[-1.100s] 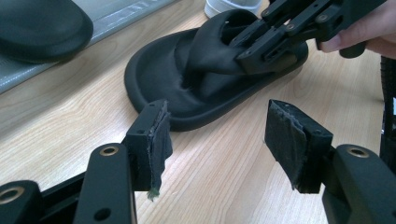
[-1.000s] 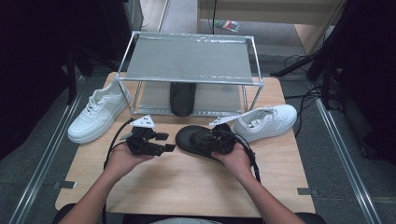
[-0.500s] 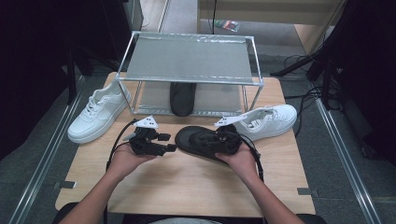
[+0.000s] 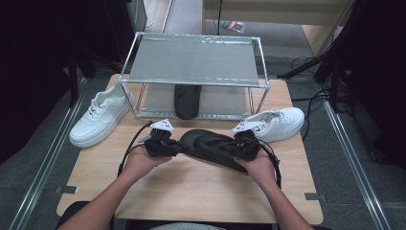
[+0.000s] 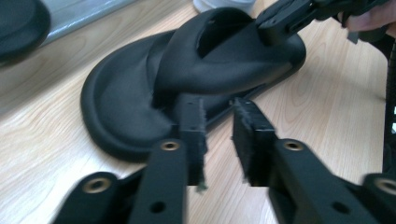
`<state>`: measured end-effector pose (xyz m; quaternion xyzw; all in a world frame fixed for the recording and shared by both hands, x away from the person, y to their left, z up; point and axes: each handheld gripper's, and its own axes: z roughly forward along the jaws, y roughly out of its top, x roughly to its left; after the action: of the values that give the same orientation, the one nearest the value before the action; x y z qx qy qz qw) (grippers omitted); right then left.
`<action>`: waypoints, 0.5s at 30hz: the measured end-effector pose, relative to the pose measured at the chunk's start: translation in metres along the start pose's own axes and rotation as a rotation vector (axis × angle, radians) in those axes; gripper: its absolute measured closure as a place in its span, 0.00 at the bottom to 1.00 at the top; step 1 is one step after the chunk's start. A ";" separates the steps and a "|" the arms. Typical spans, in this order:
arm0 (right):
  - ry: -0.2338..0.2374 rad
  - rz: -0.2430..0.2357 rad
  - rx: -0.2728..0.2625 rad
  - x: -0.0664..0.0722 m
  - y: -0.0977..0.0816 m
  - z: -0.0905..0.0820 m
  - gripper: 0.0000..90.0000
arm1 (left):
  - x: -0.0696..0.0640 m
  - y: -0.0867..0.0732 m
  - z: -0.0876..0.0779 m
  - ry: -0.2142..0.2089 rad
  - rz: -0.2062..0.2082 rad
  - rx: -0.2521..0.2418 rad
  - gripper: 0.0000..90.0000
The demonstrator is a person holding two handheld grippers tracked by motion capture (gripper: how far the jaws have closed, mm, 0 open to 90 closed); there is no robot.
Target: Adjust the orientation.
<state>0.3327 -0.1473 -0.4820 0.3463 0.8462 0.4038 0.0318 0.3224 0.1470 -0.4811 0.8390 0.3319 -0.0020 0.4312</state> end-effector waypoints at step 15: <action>-0.022 -0.030 0.050 0.007 -0.009 0.007 1.00 | -0.004 0.010 0.031 -0.038 0.031 0.058 0.98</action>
<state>0.3248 -0.1422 -0.4916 0.3388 0.8607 0.3781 0.0383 0.3342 0.1183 -0.4921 0.8561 0.3103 -0.0209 0.4128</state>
